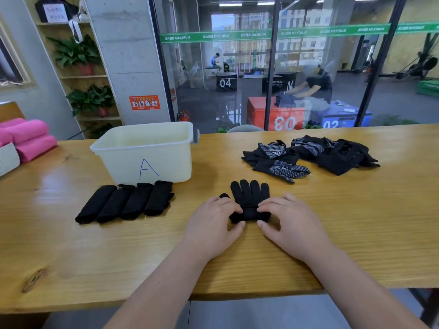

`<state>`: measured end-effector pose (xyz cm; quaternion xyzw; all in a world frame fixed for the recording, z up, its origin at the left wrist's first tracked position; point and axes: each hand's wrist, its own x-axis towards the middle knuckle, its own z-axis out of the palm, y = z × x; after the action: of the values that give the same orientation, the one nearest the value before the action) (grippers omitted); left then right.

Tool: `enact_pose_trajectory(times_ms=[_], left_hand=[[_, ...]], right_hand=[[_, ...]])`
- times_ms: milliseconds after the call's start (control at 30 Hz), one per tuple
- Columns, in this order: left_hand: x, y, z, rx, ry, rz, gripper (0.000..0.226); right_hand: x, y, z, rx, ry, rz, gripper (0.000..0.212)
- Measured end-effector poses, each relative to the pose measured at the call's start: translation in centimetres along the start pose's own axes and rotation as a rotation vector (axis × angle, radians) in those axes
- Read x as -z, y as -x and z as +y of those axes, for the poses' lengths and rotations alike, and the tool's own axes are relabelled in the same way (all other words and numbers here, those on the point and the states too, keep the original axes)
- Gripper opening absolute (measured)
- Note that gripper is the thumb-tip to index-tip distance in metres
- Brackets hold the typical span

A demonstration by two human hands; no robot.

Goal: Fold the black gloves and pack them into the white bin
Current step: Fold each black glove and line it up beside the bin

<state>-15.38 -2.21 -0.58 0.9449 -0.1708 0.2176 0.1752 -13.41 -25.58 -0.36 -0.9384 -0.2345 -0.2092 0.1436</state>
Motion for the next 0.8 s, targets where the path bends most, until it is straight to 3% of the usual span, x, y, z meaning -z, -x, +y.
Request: enact_pose_trajectory(times_ms=[600, 667, 800], left_hand=[[0.84, 0.11, -0.28, 0.155, 0.310, -0.022, 0.025], [0.81, 0.01, -0.28, 0.162, 0.299, -0.031, 0.027], [0.51, -0.14, -0.13, 0.091, 0.220, 0.011, 0.028]], right_hand=[[0.35, -0.01, 0.76, -0.163, -0.481, -0.007, 0.019], [0.23, -0.10, 0.59, -0.167, -0.459, 0.026, 0.020], [0.01, -0.09, 0.02, -0.127, -0.158, 0.118, 0.020]])
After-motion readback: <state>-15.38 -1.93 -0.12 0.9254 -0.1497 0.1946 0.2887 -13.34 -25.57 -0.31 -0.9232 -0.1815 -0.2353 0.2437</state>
